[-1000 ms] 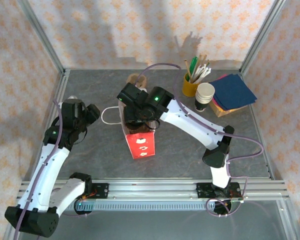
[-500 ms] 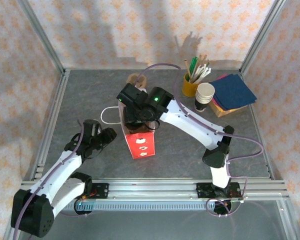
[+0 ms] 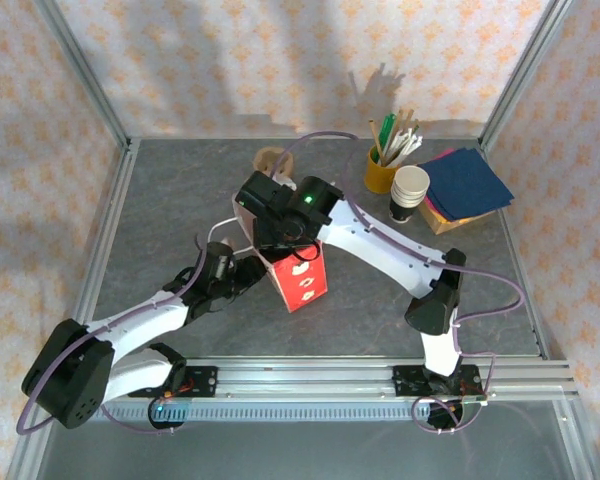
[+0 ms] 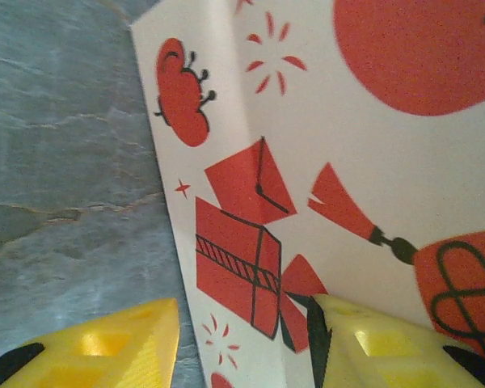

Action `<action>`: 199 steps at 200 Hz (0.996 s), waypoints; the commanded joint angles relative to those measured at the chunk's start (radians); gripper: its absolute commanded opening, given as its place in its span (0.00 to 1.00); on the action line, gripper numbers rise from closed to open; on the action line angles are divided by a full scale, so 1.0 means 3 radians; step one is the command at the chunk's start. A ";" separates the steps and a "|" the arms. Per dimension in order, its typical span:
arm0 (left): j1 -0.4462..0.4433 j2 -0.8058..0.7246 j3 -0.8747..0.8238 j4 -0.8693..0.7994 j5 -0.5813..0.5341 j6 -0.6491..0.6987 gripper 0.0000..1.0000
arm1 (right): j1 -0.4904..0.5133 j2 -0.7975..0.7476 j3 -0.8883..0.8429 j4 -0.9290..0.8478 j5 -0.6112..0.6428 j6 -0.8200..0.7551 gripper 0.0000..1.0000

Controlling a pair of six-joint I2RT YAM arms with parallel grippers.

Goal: Pack the takeout coffee

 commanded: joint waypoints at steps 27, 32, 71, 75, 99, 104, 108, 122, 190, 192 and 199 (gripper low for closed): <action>-0.0027 -0.0118 0.0073 -0.0045 -0.0222 0.0125 0.48 | -0.0169 -0.0183 -0.0150 -0.0070 -0.0031 -0.0450 0.50; -0.0026 -0.0133 0.0084 -0.0097 -0.0233 0.0159 0.48 | -0.0191 -0.0178 -0.0140 -0.0066 -0.0005 -0.0516 0.50; -0.0007 -0.0236 0.0123 -0.0436 -0.0267 0.0341 0.49 | -0.0292 -0.0120 -0.0004 -0.0070 -0.0025 -0.1118 0.51; -0.0002 -0.0248 0.0118 -0.0455 -0.0268 0.0350 0.49 | -0.0299 -0.0120 0.0013 -0.0069 -0.0023 -0.1153 0.51; 0.0055 -0.0364 0.0126 -0.0599 -0.0256 0.0459 0.49 | -0.0324 -0.0114 0.0031 -0.0069 -0.0015 -0.1369 0.51; 0.0069 -0.0393 0.0131 -0.0629 -0.0246 0.0485 0.49 | -0.0321 -0.0108 0.0034 -0.0070 -0.0031 -0.1413 0.51; 0.0089 -0.0413 0.0140 -0.0655 -0.0236 0.0503 0.50 | -0.0321 -0.0110 0.0023 -0.0068 -0.0034 -0.1436 0.51; 0.0156 -0.0474 0.0165 -0.0743 -0.0192 0.0561 0.50 | -0.0361 -0.0109 -0.0012 -0.0068 -0.0039 -0.1467 0.51; 0.0882 -0.0506 0.0373 -0.1047 -0.0144 0.0905 0.51 | -0.0399 -0.0003 -0.0054 -0.0061 -0.0097 -0.1479 0.51; 0.0900 -0.0492 0.0380 -0.1029 -0.0141 0.0912 0.51 | -0.0401 -0.0003 -0.0057 -0.0062 -0.0103 -0.1479 0.51; 0.0953 -0.0437 0.0408 -0.0957 -0.0122 0.0935 0.51 | -0.0399 0.0002 -0.0052 -0.0060 -0.0118 -0.1475 0.51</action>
